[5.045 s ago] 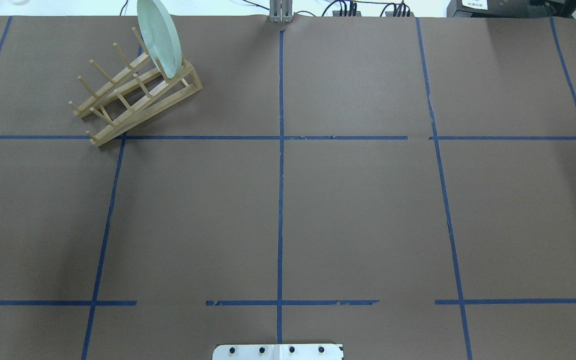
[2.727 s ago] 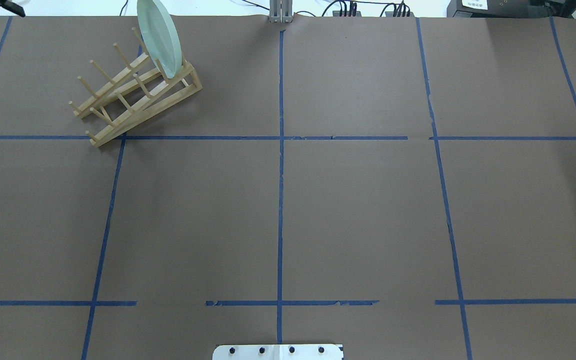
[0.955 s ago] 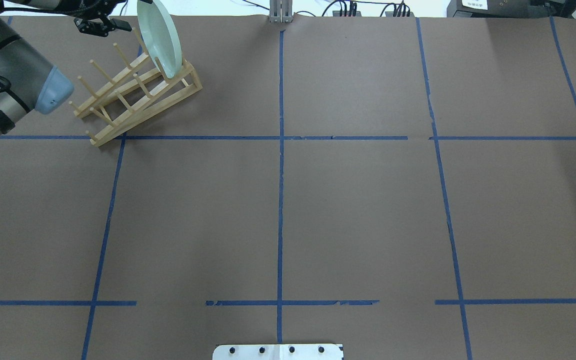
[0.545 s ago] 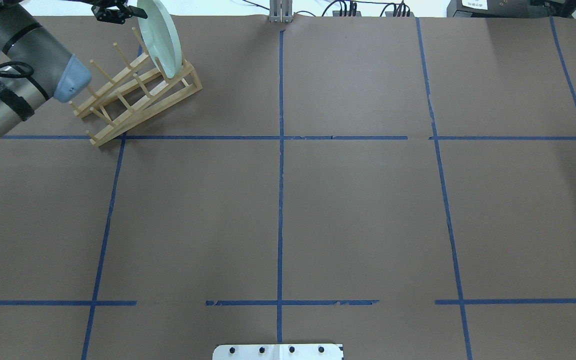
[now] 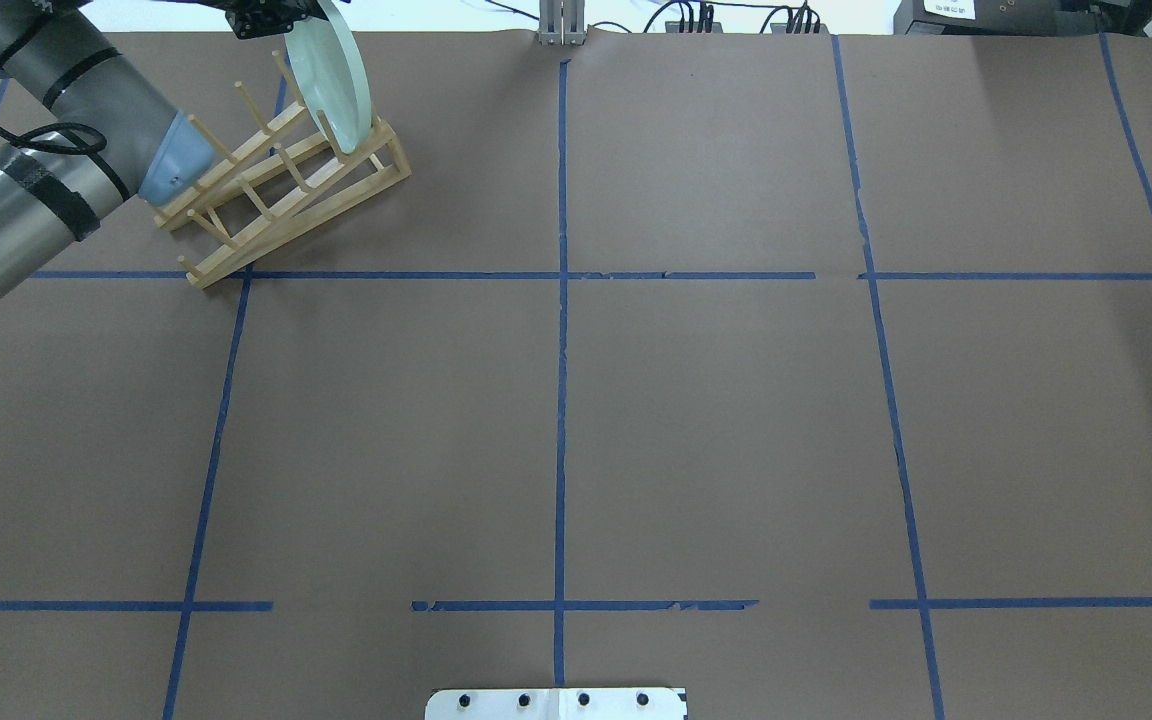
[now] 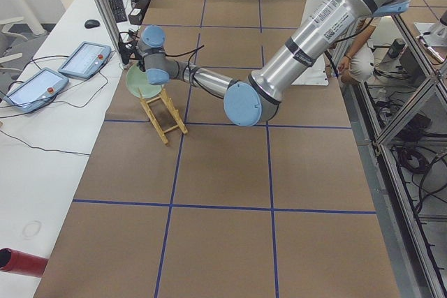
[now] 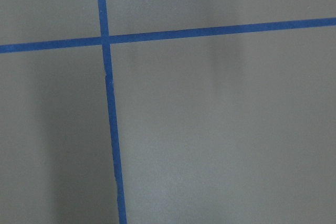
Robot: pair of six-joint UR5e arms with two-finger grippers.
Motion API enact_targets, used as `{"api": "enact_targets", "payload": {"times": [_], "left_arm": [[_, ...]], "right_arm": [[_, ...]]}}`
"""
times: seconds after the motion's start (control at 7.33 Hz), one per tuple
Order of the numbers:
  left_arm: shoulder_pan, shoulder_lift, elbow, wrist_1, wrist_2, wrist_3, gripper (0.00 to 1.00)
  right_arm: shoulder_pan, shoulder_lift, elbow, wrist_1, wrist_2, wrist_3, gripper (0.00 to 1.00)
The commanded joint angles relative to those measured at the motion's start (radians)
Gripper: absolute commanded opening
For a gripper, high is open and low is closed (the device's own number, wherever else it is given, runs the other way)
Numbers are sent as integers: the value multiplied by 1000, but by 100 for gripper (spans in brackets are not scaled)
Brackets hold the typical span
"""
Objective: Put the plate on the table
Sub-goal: 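Grasp the plate's rim with the left gripper and lift it from the rack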
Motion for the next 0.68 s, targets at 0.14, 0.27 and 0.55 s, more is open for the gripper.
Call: {"api": "enact_targets", "payload": {"times": [0.14, 0.27, 0.55], "left_arm": [[-47, 17, -157, 85, -7, -8, 0], [-85, 16, -264, 202, -8, -4, 0], [-80, 10, -459, 460, -24, -12, 0]], "right_arm": [[0, 0, -1, 0, 0, 0, 100], [0, 1, -1, 0, 0, 0, 100], [0, 0, -1, 0, 0, 0, 100]]}}
